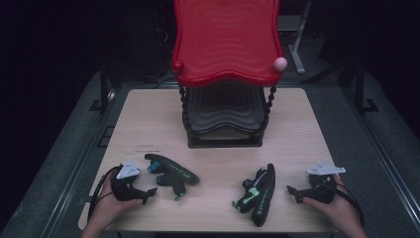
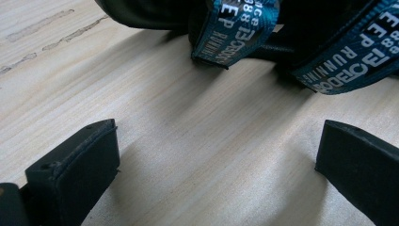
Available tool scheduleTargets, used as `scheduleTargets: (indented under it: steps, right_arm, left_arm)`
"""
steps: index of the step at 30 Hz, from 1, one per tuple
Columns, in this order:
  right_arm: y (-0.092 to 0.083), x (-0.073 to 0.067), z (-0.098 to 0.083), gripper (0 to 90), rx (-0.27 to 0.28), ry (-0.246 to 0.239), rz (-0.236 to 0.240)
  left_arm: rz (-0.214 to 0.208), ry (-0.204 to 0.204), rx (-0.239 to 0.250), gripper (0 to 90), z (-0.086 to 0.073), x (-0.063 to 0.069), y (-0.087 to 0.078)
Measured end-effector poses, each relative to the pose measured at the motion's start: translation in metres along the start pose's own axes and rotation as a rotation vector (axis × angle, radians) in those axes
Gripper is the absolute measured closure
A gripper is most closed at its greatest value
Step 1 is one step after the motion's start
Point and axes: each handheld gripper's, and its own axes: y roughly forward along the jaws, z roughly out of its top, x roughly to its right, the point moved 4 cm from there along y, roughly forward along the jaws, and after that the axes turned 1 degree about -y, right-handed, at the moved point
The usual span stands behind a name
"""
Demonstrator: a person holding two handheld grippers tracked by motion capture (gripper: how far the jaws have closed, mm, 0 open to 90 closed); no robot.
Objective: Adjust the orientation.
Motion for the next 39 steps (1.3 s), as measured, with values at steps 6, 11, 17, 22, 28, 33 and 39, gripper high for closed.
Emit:
scheduleTargets:
  steps: [6,11,17,22,28,33,39]
  right_arm:
    - [0.0,0.0,0.0,0.0,-0.001,0.0,0.002]
    - [0.0,0.0,0.0,0.0,-0.001,0.0,0.002]
    - [0.0,0.0,0.0,0.0,-0.001,-0.001,0.003]
    - [0.0,0.0,0.0,0.0,-0.001,-0.003,0.005]
    - [-0.001,0.0,0.0,0.0,-0.002,-0.004,0.006]
    - [-0.001,0.0,0.0,0.0,-0.002,-0.005,0.006]
    - [-0.001,0.0,0.0,0.0,-0.002,-0.005,0.007]
  left_arm:
    - [0.005,-0.003,-0.008,0.0,0.0,0.0,0.0]
    - [0.001,-0.001,-0.011,13.4,0.0,-0.002,-0.007]
    - [-0.04,-0.006,-0.001,28.3,-0.001,-0.003,-0.016]
    - [-0.084,0.027,0.043,39.3,0.002,0.009,-0.029]
    - [-0.119,0.071,0.069,43.9,0.01,0.029,-0.035]
    - [-0.114,0.105,0.091,47.2,0.018,0.037,-0.031]
    - [-0.107,0.125,0.097,49.2,0.026,0.035,-0.023]
